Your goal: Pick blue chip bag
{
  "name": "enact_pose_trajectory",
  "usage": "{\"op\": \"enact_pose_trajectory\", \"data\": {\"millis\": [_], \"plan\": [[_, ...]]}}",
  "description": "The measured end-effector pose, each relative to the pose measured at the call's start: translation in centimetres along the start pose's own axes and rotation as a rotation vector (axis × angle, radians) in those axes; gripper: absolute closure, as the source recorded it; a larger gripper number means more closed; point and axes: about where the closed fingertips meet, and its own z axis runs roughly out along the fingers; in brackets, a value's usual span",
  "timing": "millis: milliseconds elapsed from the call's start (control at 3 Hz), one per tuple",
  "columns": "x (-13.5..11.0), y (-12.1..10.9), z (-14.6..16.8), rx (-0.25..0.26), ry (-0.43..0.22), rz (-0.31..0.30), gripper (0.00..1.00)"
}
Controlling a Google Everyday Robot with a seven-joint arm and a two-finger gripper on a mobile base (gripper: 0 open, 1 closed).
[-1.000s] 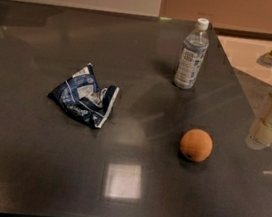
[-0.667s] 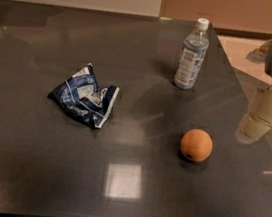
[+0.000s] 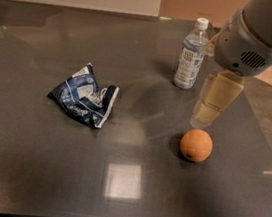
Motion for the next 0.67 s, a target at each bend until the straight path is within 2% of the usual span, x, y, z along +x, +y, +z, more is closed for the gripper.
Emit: {"op": "enact_pose_trajectory", "data": {"millis": [333,667], "plan": [[-3.7,0.7,2.2,-0.038,-0.048,-0.039,0.00],[-6.6,0.9,4.9,-0.051,-0.074,-0.073,0.00]]}}
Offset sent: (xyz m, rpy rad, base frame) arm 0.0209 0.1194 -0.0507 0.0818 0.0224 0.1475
